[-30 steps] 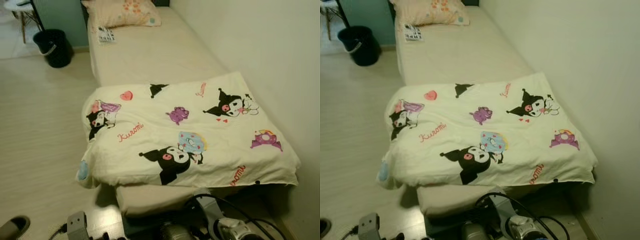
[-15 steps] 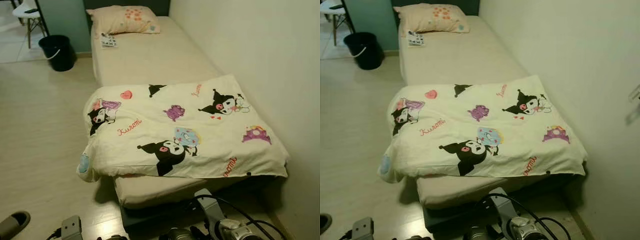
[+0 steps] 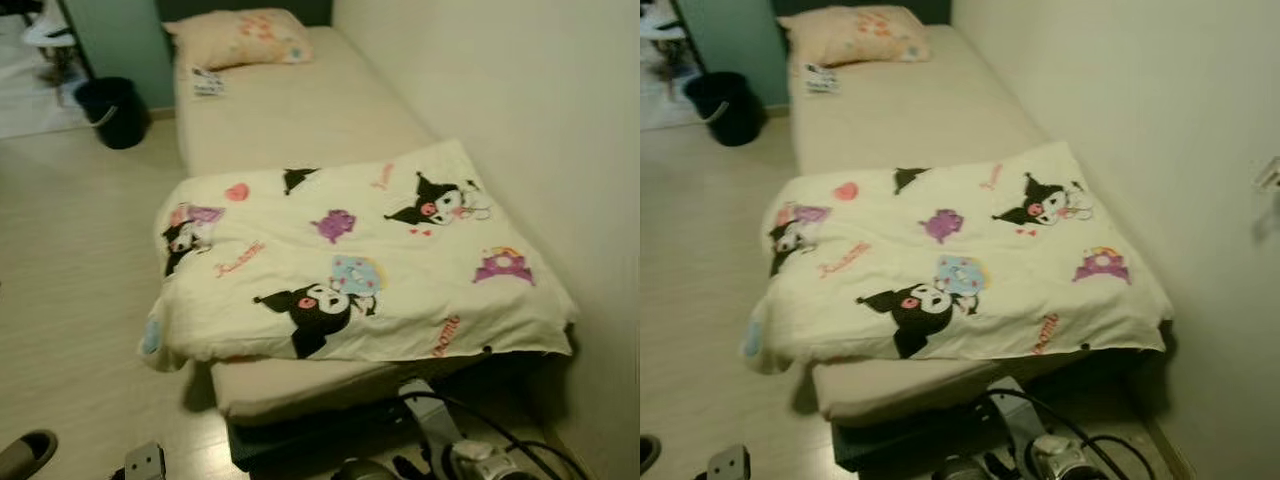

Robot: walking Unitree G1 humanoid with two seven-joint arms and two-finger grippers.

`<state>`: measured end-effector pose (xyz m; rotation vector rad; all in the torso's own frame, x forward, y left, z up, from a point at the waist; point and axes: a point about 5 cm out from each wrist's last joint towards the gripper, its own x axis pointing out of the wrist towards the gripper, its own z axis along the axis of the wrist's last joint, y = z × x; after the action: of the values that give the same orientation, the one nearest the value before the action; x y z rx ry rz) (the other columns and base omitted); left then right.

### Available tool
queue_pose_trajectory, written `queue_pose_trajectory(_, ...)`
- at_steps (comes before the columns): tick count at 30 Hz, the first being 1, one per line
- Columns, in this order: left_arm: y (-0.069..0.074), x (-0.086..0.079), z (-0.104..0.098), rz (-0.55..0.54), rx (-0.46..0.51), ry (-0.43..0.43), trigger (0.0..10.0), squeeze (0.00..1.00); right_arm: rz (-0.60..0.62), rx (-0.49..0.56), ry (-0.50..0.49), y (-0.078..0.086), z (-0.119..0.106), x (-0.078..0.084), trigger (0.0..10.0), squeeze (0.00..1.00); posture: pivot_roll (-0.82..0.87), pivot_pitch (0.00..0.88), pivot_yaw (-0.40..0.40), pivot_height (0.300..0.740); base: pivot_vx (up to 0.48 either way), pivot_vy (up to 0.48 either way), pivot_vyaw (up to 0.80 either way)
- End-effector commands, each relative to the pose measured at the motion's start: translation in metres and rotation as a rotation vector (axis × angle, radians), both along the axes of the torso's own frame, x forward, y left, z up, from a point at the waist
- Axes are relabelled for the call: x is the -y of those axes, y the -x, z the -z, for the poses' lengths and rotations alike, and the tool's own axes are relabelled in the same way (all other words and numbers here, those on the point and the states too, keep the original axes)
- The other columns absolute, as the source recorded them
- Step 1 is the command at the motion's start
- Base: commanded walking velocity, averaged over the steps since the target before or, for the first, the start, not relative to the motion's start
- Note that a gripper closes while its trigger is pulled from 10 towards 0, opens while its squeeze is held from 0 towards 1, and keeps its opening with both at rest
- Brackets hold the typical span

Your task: Clean up the room

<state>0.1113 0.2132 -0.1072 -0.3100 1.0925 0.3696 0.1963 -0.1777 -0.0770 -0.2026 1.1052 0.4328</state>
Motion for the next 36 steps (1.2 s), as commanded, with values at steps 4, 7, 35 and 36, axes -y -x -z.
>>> queue_pose_trajectory(4,0.017,0.017,0.008,0.008,-0.072,0.073,10.0,0.0,-0.009,-0.003,-0.01,0.0,0.001,-0.007,10.0,0.0,-0.14,0.011,-0.025,0.74,0.0,0.0,0.0)
queue_pose_trajectory(7,0.015,0.02,0.007,0.034,-0.057,0.085,10.0,0.0,-0.007,0.002,-0.014,-0.002,0.0,-0.008,10.0,0.0,-0.15,0.013,-0.024,0.74,0.0,-0.308,0.0)
queue_pose_trajectory(35,0.017,0.029,0.009,0.039,-0.041,0.172,10.0,0.0,-0.022,-0.001,-0.019,-0.001,0.0,-0.01,10.0,0.0,-0.14,0.019,-0.025,0.74,0.0,-0.164,0.0)
queue_pose_trajectory(36,0.017,0.029,0.008,0.046,-0.04,0.17,10.0,0.0,-0.023,-0.001,-0.019,-0.001,0.0,-0.01,10.0,0.0,-0.14,0.019,-0.025,0.74,0.0,-0.24,0.0)
